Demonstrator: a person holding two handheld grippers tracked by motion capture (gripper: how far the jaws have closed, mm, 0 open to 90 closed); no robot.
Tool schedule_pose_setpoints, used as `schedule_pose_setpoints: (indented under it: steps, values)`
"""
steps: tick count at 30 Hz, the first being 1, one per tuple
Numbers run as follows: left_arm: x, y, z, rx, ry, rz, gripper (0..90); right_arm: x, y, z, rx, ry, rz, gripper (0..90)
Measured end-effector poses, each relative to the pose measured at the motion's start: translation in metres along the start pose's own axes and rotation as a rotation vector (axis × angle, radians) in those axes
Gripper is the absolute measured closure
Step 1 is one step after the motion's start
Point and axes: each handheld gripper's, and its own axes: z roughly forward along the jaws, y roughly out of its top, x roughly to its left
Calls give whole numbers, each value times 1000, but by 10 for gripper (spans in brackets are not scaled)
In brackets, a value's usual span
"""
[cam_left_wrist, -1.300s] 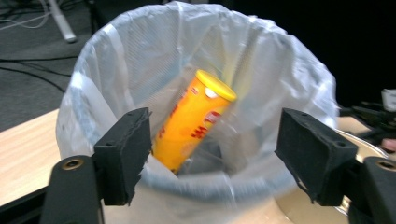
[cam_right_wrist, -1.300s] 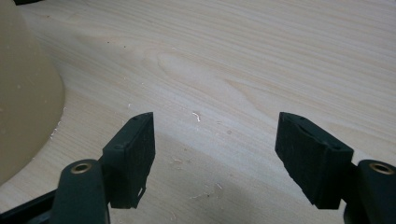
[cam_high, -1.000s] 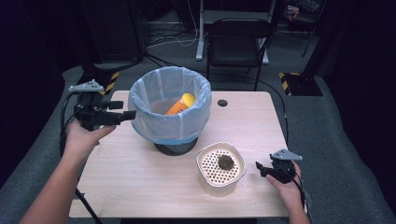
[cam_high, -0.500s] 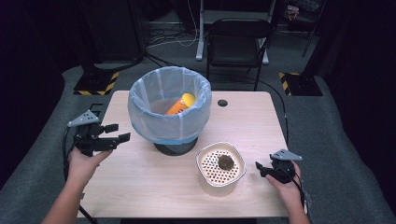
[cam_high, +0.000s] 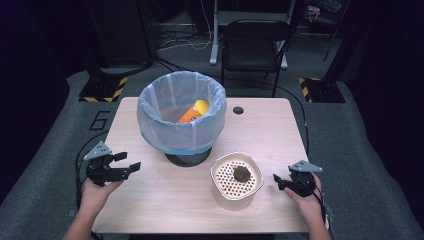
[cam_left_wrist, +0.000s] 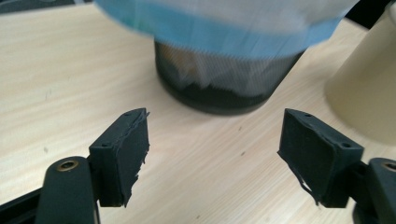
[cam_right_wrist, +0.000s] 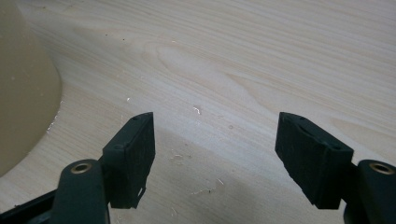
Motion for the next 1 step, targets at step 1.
schedule_pose_setpoints:
  steps: [1]
  values:
    - [2,-4,2,4,16,-5,213,-1,0,0,4,-1,-6,285]
